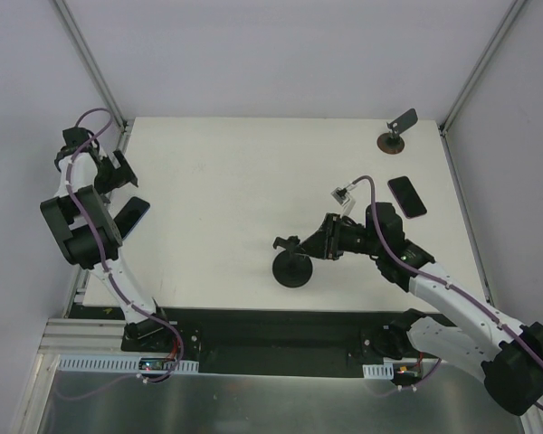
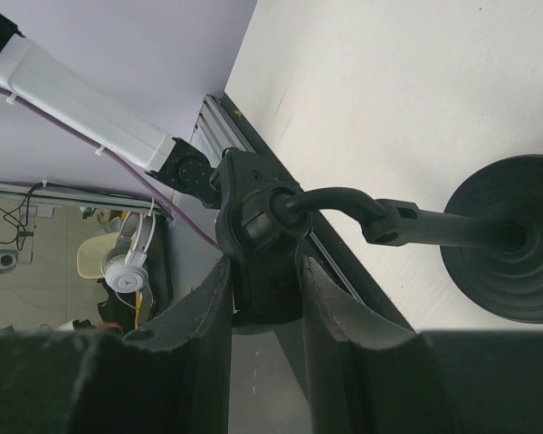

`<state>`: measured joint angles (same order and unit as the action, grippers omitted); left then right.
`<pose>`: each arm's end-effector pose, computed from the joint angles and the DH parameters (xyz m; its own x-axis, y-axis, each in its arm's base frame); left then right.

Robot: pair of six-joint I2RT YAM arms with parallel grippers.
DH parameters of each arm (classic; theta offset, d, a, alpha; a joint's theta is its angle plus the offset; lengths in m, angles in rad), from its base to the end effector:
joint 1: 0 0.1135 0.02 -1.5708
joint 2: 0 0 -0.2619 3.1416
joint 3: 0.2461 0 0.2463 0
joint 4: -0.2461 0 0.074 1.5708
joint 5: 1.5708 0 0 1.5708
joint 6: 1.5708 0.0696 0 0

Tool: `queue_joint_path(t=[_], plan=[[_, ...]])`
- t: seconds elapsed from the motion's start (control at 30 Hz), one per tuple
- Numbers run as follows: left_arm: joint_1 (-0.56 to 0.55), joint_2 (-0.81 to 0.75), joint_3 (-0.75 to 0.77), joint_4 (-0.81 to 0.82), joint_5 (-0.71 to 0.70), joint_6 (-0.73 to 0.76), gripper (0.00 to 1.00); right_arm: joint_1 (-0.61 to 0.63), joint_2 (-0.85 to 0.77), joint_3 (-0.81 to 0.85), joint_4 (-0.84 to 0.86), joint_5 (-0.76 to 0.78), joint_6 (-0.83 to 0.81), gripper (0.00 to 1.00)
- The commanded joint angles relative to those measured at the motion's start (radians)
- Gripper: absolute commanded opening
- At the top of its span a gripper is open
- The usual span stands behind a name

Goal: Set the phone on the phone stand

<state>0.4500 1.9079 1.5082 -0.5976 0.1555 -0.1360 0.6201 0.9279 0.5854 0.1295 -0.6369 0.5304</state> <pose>0.3896 0.1762 0.2031 -0.7014 -0.4876 -0.5199 -0.4533 0.8680 -0.2025 0.1673 0.1703 0.2719 -0.6240 0.0541 -0.7795 -0.7240 0.3351 0.6029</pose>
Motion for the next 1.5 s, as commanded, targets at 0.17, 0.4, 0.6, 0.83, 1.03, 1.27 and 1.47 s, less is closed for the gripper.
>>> queue_joint_path(t=[0.17,0.4,0.6,0.83,1.03,1.27,1.47], plan=[[0.0,0.149,0.178,-0.001,0.043,0.02,0.98,-0.017,0.002,0.131,-0.051,-0.093,-0.066,0.01],[-0.001,0.187,0.182,-0.016,0.0,-0.017,0.96,-0.017,-0.004,0.156,-0.074,-0.064,-0.078,0.01],[0.0,0.166,0.146,-0.064,-0.039,-0.051,0.96,-0.016,-0.014,0.156,-0.074,-0.038,-0.078,0.01],[-0.002,0.131,0.024,-0.08,-0.049,-0.083,0.95,-0.017,-0.023,0.139,-0.059,-0.02,-0.07,0.01],[-0.004,0.065,-0.066,-0.079,0.05,-0.109,0.94,-0.017,-0.05,0.12,-0.056,-0.014,-0.072,0.01],[-0.074,-0.067,-0.236,-0.022,0.153,-0.188,0.92,-0.017,-0.058,0.094,-0.048,-0.006,-0.079,0.01],[-0.212,-0.237,-0.437,0.091,0.211,-0.318,0.99,-0.022,-0.069,0.076,-0.036,-0.004,-0.081,0.01]])
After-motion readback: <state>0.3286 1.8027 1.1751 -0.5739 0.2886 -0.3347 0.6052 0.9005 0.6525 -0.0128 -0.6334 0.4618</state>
